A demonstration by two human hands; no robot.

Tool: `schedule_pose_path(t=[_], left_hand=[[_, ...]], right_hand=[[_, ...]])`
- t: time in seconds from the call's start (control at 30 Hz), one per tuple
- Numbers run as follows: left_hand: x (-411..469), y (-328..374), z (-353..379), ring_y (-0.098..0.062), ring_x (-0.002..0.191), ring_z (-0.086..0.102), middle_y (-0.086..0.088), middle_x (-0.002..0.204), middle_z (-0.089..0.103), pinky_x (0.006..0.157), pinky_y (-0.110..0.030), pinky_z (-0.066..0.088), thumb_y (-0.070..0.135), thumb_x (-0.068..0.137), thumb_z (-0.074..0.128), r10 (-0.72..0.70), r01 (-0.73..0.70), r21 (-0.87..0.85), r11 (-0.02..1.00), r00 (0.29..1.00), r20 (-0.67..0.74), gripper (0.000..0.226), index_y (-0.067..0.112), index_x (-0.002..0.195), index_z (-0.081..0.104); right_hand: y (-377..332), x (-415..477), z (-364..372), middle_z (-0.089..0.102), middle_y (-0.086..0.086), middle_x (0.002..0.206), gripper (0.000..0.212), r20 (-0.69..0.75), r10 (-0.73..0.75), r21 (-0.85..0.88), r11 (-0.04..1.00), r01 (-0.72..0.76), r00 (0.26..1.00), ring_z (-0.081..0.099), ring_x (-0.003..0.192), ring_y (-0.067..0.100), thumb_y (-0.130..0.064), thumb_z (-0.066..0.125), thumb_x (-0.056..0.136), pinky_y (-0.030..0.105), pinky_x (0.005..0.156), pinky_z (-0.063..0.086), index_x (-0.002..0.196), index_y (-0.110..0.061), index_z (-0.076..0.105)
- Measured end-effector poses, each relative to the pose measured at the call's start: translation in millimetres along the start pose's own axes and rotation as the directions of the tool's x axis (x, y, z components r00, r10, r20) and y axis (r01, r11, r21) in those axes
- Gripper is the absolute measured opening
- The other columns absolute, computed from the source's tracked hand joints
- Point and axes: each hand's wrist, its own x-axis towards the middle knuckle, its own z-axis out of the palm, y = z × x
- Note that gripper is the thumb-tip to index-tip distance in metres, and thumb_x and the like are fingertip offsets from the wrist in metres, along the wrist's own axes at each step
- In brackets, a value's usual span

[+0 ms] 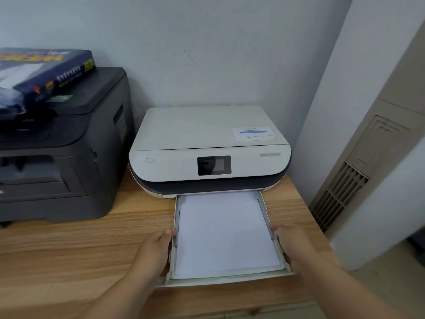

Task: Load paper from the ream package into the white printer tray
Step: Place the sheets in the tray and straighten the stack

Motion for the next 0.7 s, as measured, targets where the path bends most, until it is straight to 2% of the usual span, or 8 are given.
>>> schedule_pose_path(t=[0.03, 0.1, 0.2, 0.27, 0.33, 0.47, 0.6, 0.7], left_hand=[[3.6, -0.3, -0.1, -0.014, 0.087, 0.053, 0.005, 0.099, 0.061, 0.066, -0.027, 0.041, 0.031, 0.099, 0.035, 0.023, -0.023, 0.042, 0.999, 1.0, -0.003, 0.036, 0.017, 0.118, 0.062], [9.8, 2.1, -0.1, -0.012, 0.083, 0.054, 0.006, 0.098, 0.061, 0.075, -0.031, 0.046, 0.036, 0.096, 0.042, 0.053, -0.048, 0.106, 0.993, 0.998, -0.046, 0.03, 0.018, 0.113, 0.058], [23.8, 15.4, 3.4, -0.013, 0.091, 0.051, -0.001, 0.118, 0.058, 0.078, -0.03, 0.04, 0.036, 0.092, 0.051, 0.066, -0.06, 0.103, 0.993, 0.996, -0.052, 0.042, 0.015, 0.128, 0.046], [39.5, 22.4, 8.6, -0.02, 0.104, 0.054, -0.005, 0.128, 0.056, 0.079, -0.029, 0.039, 0.037, 0.091, 0.053, 0.097, -0.086, 0.179, 0.98, 0.994, -0.05, 0.053, 0.011, 0.136, 0.041], [51.4, 28.5, 14.5, -0.022, 0.1, 0.057, -0.007, 0.114, 0.061, 0.075, -0.028, 0.042, 0.038, 0.091, 0.054, 0.115, -0.098, 0.244, 0.965, 0.992, -0.059, 0.048, 0.009, 0.129, 0.048], [67.2, 30.4, 21.3, -0.014, 0.059, 0.05, -0.002, 0.068, 0.056, 0.05, -0.026, 0.034, 0.038, 0.091, 0.052, 0.162, -0.118, 0.35, 0.929, 0.982, -0.099, 0.034, 0.006, 0.091, 0.063], [69.2, 27.0, 23.5, -0.016, 0.059, 0.049, -0.004, 0.067, 0.057, 0.051, -0.027, 0.033, 0.028, 0.091, 0.054, 0.162, -0.099, 0.371, 0.923, 0.976, -0.143, 0.027, 0.004, 0.085, 0.064], [67.9, 24.9, 24.3, -0.015, 0.057, 0.047, -0.002, 0.064, 0.053, 0.048, -0.025, 0.031, 0.022, 0.092, 0.052, 0.208, -0.126, 0.417, 0.9, 0.965, -0.157, 0.023, 0.003, 0.083, 0.063]], right_hand=[[-2.1, 1.7, -1.0, 0.056, 0.004, 0.063, 0.022, 0.012, -0.013, -0.043, 0.999, 0.013, 1.0, 0.049, 0.059, 0.022, -0.01, 0.048, 0.086, 0.034, 0.056, 0.043, 0.076, -0.011, 0.067], [-8.2, 6.9, -2.9, 0.047, 0.001, 0.055, 0.026, -0.022, -0.076, -0.138, 0.988, 0.073, 0.997, 0.039, 0.051, 0.017, -0.011, 0.045, 0.087, 0.028, 0.051, 0.03, 0.062, -0.016, 0.053], [-26.5, 13.6, 1.0, 0.055, 0.001, 0.068, 0.014, -0.071, -0.163, -0.214, 0.966, 0.144, 0.984, 0.049, 0.063, 0.018, -0.017, 0.048, 0.089, 0.027, 0.058, 0.037, 0.076, -0.016, 0.053], [-33.4, 26.6, 7.2, 0.053, 0.004, 0.071, 0.023, -0.061, -0.225, -0.261, 0.944, 0.202, 0.972, 0.048, 0.069, 0.02, -0.022, 0.05, 0.09, 0.029, 0.064, 0.036, 0.09, -0.002, 0.06], [-38.4, 37.4, 13.0, 0.053, 0.006, 0.071, 0.035, -0.033, -0.237, -0.302, 0.929, 0.216, 0.971, 0.048, 0.071, 0.021, -0.029, 0.052, 0.091, 0.029, 0.066, 0.035, 0.093, 0.005, 0.061], [-42.8, 49.2, 20.4, 0.054, 0.005, 0.065, 0.036, -0.055, -0.267, -0.474, 0.855, 0.21, 0.962, 0.051, 0.069, 0.023, -0.037, 0.053, 0.091, 0.028, 0.059, 0.036, 0.069, -0.008, 0.054], [-39.7, 52.3, 20.8, 0.068, 0.015, 0.088, 0.031, -0.079, -0.304, -0.495, 0.839, 0.227, 0.949, 0.052, 0.072, 0.024, -0.028, 0.051, 0.093, 0.026, 0.06, 0.036, 0.092, -0.002, 0.067], [-37.5, 52.9, 20.7, 0.064, 0.013, 0.089, 0.021, -0.092, -0.344, -0.524, 0.815, 0.249, 0.934, 0.05, 0.074, 0.025, -0.021, 0.048, 0.093, 0.025, 0.055, 0.033, 0.089, -0.006, 0.063]])
